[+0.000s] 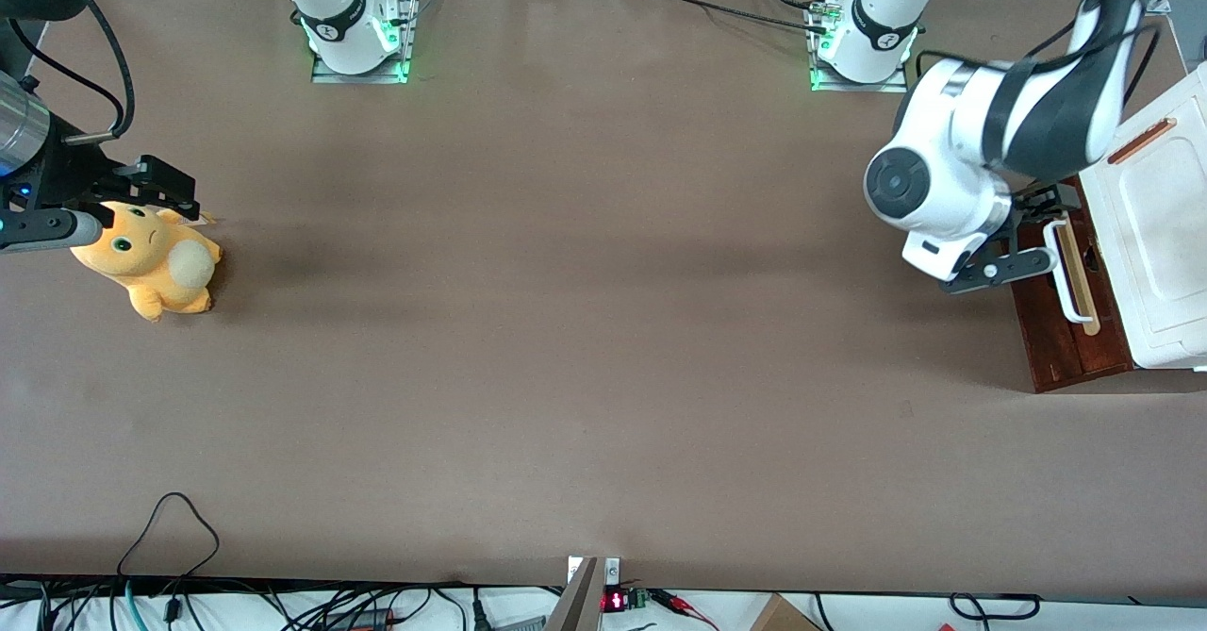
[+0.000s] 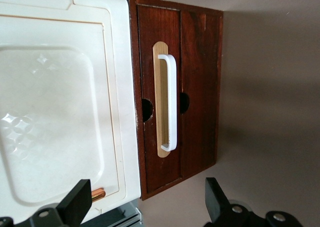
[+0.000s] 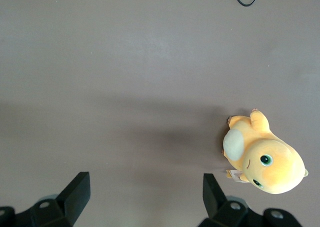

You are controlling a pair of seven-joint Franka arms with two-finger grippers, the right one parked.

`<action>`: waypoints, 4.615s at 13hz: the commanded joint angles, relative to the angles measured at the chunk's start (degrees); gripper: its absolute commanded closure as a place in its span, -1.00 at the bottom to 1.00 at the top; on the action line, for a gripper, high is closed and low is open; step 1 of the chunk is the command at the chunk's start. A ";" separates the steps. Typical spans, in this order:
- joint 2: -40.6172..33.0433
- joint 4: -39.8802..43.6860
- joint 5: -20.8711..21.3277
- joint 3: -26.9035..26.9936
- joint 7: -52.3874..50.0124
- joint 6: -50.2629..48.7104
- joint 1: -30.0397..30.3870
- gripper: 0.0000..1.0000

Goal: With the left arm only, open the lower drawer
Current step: 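Move the open left gripper down to the white handle of the lower drawer, then close the left gripper around the white drawer handle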

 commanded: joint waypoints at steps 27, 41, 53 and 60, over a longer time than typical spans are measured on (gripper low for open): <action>23.38 -1.80 32.44 -0.23 -13.71 -10.32 5.99 -0.71; 23.56 -6.90 40.00 -0.23 -21.89 -10.49 8.45 -0.51; 24.52 -6.46 40.44 -0.23 -21.80 -10.32 8.28 0.26; 24.53 -6.46 40.71 -0.23 -21.71 -10.32 8.36 0.52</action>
